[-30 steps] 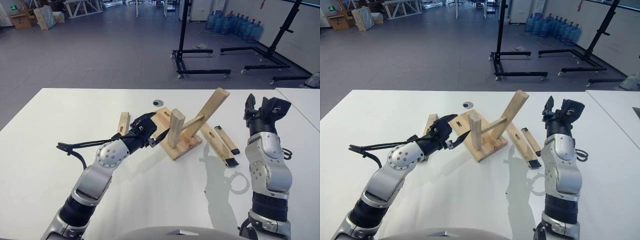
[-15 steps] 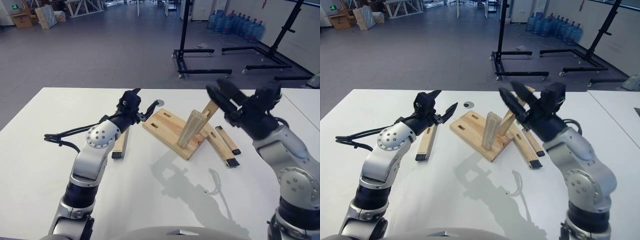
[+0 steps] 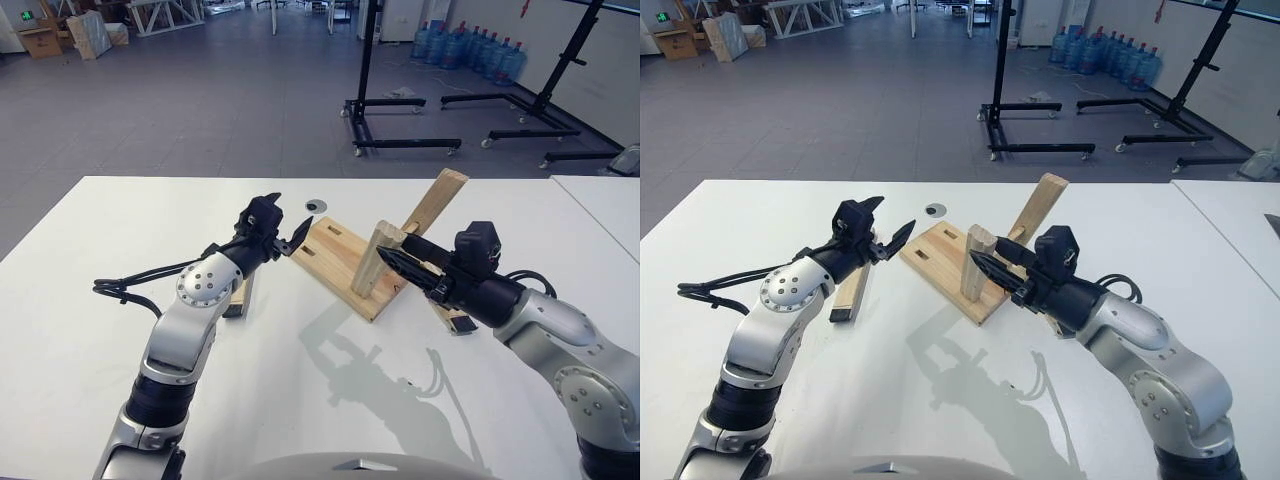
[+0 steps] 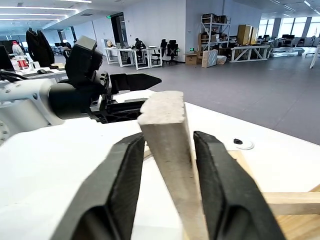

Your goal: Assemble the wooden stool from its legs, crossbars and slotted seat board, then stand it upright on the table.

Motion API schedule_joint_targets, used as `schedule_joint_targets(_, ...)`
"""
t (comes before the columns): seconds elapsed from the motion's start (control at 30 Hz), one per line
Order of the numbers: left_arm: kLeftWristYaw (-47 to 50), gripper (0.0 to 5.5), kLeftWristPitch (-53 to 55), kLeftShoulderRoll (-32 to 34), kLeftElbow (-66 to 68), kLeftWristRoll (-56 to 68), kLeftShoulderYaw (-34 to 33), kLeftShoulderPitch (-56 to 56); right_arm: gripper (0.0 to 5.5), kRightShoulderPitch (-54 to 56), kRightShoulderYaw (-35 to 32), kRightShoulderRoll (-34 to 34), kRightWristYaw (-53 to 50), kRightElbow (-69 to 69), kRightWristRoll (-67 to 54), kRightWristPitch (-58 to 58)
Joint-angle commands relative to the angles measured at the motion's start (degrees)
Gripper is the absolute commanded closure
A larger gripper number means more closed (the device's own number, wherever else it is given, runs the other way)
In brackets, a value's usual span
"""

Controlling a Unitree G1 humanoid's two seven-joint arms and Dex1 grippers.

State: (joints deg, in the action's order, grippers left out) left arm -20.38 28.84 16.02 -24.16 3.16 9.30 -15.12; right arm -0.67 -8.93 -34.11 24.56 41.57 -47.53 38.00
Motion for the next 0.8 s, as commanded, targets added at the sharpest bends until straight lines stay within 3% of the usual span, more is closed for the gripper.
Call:
schedule_joint_targets(0.03,0.04,1.8,0.22,0.04,0.27,-0.35,0.55,0.56,4.46,0.36,1.13,0.35,0.24,-0.73,2.71,-1.55)
schedule_joint_targets(0.13,0.16,1.8,0.52,-0.51,0.29,0.25,0.38,0.63,4.46,-0.23,2.52,-0.06,1.58,-1.65,4.33,-2.04)
schedule_joint_targets(0.27,-0.05,1.8,0.46,-0.48,0.5,0.65,-0.37,1.05,4.48,-2.09,0.03,-10.13,13.1,-5.74,5.98,-2.36)
schedule_joint_targets(0.47,-0.39,1.8,0.25,-0.78,1.52,1.36,-0.78,0.45,4.49,-4.8,-7.57,-22.71,28.73,-8.03,-9.95,8.88)
schedule_joint_targets(0.6,-0.25,1.8,1.37,-1.57,1.61,2.95,-2.06,0.19,4.49,-9.3,-4.32,-31.88,38.81,-10.67,-1.27,4.5)
schedule_joint_targets(0.8,-0.46,1.8,1.7,-1.9,2.41,3.78,-1.51,-0.09,4.49,-1.94,-1.02,-33.47,40.94,-14.65,1.93,-1.16)
